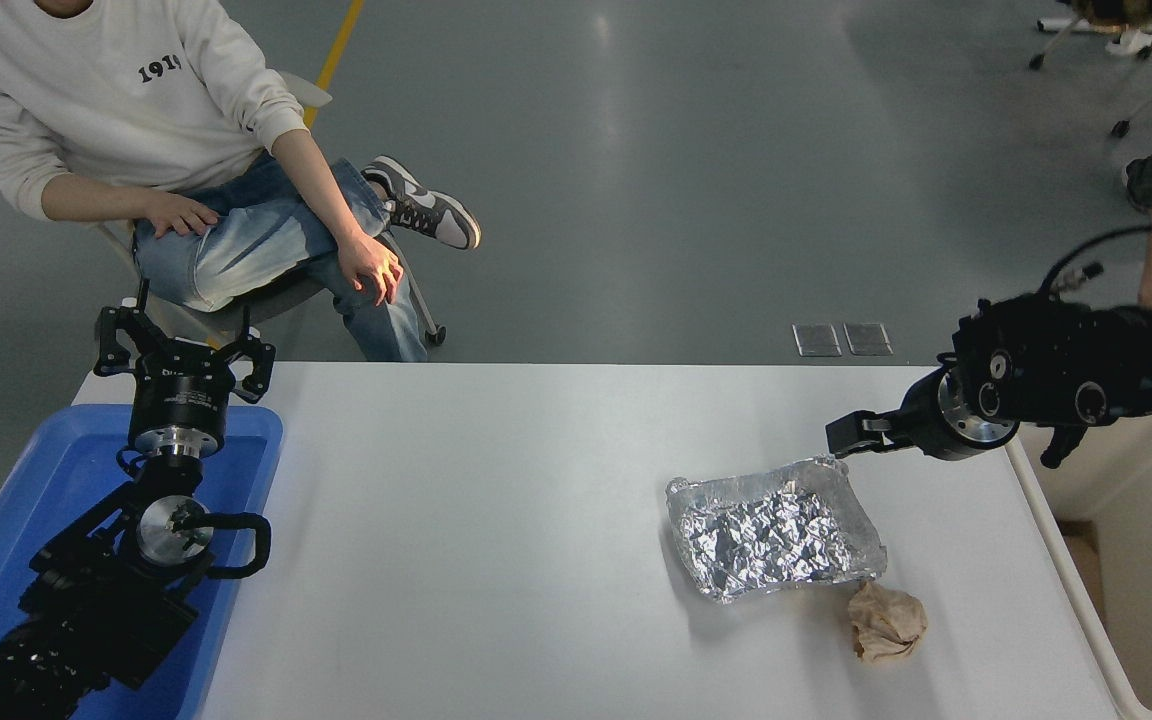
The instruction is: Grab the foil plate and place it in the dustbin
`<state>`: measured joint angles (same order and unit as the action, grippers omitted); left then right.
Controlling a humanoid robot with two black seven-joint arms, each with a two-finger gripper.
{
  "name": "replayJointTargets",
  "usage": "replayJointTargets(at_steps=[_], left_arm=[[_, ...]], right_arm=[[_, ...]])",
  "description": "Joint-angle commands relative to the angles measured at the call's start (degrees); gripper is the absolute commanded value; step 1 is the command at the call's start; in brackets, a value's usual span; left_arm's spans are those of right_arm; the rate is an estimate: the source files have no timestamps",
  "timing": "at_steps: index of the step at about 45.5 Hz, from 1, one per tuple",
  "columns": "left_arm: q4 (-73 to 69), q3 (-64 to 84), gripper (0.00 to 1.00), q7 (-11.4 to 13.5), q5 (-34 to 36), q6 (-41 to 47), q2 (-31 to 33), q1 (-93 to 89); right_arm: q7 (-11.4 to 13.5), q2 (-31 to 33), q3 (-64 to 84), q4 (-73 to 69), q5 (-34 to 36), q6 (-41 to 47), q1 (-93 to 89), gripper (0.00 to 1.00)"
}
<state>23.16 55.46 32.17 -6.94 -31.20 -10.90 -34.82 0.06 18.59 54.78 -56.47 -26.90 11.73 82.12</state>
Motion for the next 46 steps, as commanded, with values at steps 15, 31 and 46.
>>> replayJointTargets(at_steps=[15, 31, 46], left_arm=[[0.0, 0.0, 0.99, 0.0, 0.1, 0.0, 0.0, 0.0], [0.0, 0.0, 0.99, 0.0, 0.1, -0.1, 0.0, -0.1], [0.0, 0.0, 0.99, 0.0, 0.1, -0.1, 0.0, -0.1]], right_arm=[[0.1, -2.8, -4.8, 9.3, -1.6, -4.4, -13.6, 0.97], [0.1, -4.4, -6.0, 10.1, -1.1, -5.1, -15.3, 0.41], [0.0, -4.1, -6.1, 9.6, -0.6, -5.0, -14.7, 0.0]])
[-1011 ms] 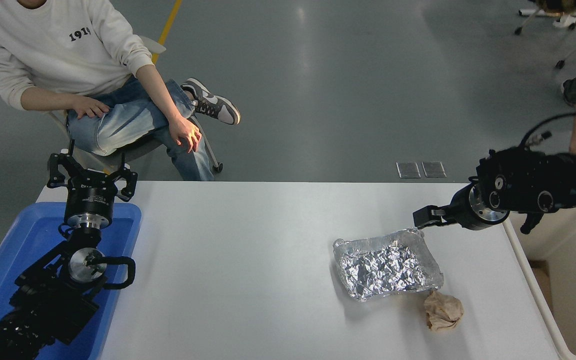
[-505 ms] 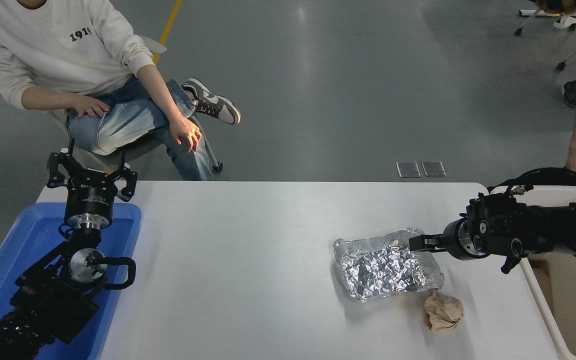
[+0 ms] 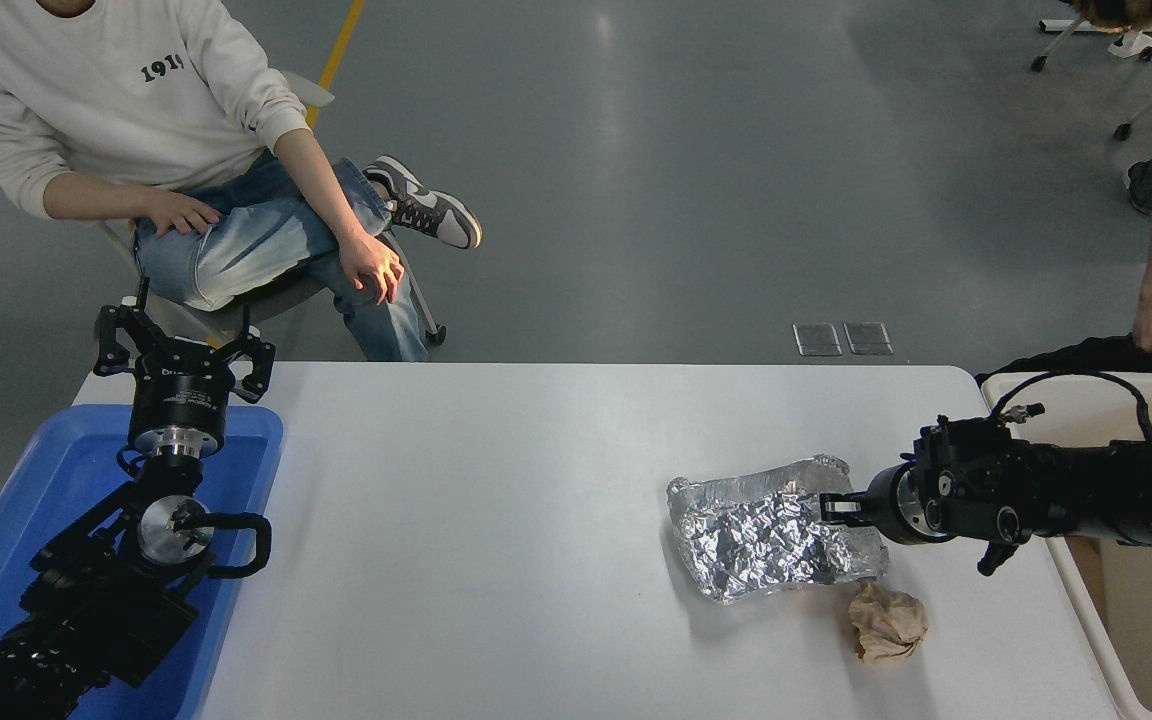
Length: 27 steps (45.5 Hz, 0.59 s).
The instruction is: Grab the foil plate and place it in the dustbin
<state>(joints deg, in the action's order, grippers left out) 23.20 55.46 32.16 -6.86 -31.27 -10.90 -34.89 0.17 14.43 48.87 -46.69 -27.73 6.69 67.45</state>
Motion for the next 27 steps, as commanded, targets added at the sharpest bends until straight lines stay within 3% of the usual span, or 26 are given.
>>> replayJointTargets(at_steps=[1, 15, 27], left_arm=[[-0.1, 0.0, 0.99, 0.0, 0.0, 0.1, 0.0, 0.0], [0.0, 0.0, 0.99, -0.1, 0.0, 0.0, 0.0, 0.0], [0.0, 0.0, 0.99, -0.1, 0.0, 0.0, 0.0, 0.0]], right_arm=[[-0.1, 0.2, -0.2, -0.2, 0.2, 0.1, 0.0, 0.0], [-0.2, 2.7, 1.0, -4.3, -0.3, 0.2, 3.6, 0.0], [-0.2, 13.8, 11.9, -24.4, -0.1, 0.9, 26.9, 0.0]])
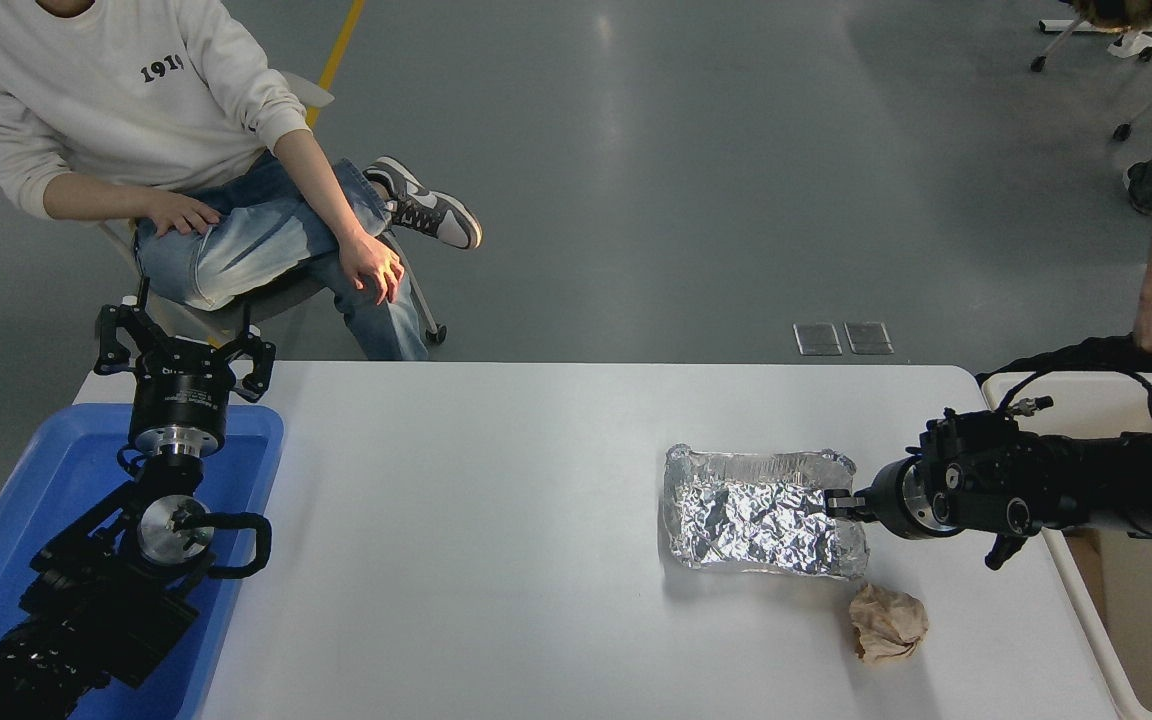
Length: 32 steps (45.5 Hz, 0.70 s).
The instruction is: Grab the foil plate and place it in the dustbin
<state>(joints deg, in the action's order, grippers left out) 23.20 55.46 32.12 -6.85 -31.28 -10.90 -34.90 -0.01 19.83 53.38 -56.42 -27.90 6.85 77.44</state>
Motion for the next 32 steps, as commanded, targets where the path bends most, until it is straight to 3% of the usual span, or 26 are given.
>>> replayJointTargets(at_steps=[1, 7, 14, 20, 32], left_arm=[[0.0, 0.0, 0.99, 0.1, 0.0, 0.0, 0.0, 0.0], [0.0, 0.0, 0.99, 0.0, 0.0, 0.1, 0.0, 0.0], [-0.1, 0.0, 0.99, 0.0, 0.0, 0.0, 0.0, 0.1], [0.0, 0.0, 0.99, 0.0, 0.0, 0.0, 0.0, 0.1], [0.0, 0.0, 0.99, 0.0, 0.0, 0.0, 0.0, 0.1]], right_arm=[[-0.1, 9.5, 8.2, -16.2, 0.0, 1.2, 19.0, 0.0], [-0.3, 15.2, 15.1, -24.3, 0.1, 9.0, 36.2, 0.0], [-0.5, 15.3, 20.9, -32.5, 0.6, 18.4, 55.6, 0.0], [-0.8, 14.9, 20.5, -32.9, 3.9, 28.0, 61.8, 0.0], [-0.2, 14.6, 25.5, -32.3, 4.4, 28.9, 63.0, 0.0]])
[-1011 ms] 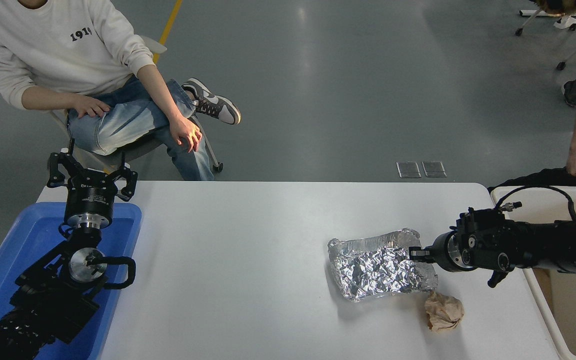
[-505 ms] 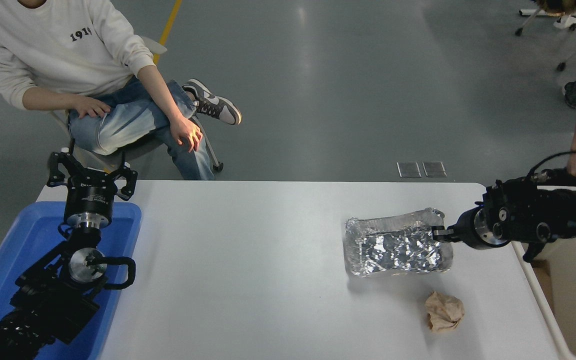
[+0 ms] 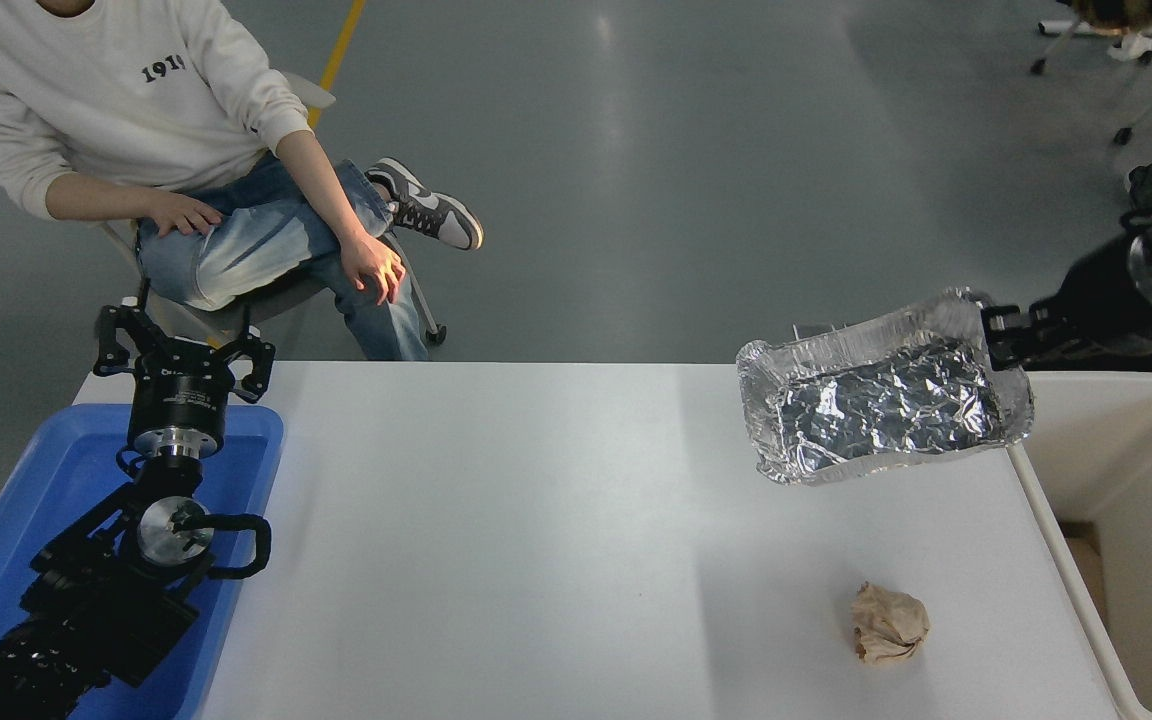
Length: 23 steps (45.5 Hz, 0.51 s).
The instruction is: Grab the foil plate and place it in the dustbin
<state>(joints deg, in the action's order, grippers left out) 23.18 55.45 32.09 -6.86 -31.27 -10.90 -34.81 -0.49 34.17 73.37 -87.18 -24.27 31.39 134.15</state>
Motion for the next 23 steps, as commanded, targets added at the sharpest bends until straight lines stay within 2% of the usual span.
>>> replayJointTargets(at_steps=[1, 6, 12, 17, 23], left_arm=[[0.0, 0.0, 0.99, 0.0, 0.0, 0.0, 0.0, 0.0], [0.0, -0.1, 0.99, 0.0, 0.0, 0.0, 0.0, -0.1], [0.0, 0.0, 0.99, 0.0, 0.0, 0.0, 0.0, -0.1], [0.0, 0.0, 0.99, 0.1, 0.0, 0.1, 0.0, 0.0], [0.0, 0.0, 0.99, 0.1, 0.0, 0.1, 0.0, 0.0]], right_arm=[[0.1, 0.1, 6.2, -1.1, 0.3, 4.5, 6.4, 0.0], [-0.1, -0.6, 7.6, 3.6, -3.9, 4.6, 5.9, 0.0], [-0.1, 0.5, 9.5, 4.6, -5.5, 4.5, 5.5, 0.0], [-0.1, 4.8, 12.4, 5.8, -10.7, 3.9, 5.4, 0.0], [-0.2, 14.7, 12.2, 11.7, -22.6, 3.3, 4.2, 0.0]])
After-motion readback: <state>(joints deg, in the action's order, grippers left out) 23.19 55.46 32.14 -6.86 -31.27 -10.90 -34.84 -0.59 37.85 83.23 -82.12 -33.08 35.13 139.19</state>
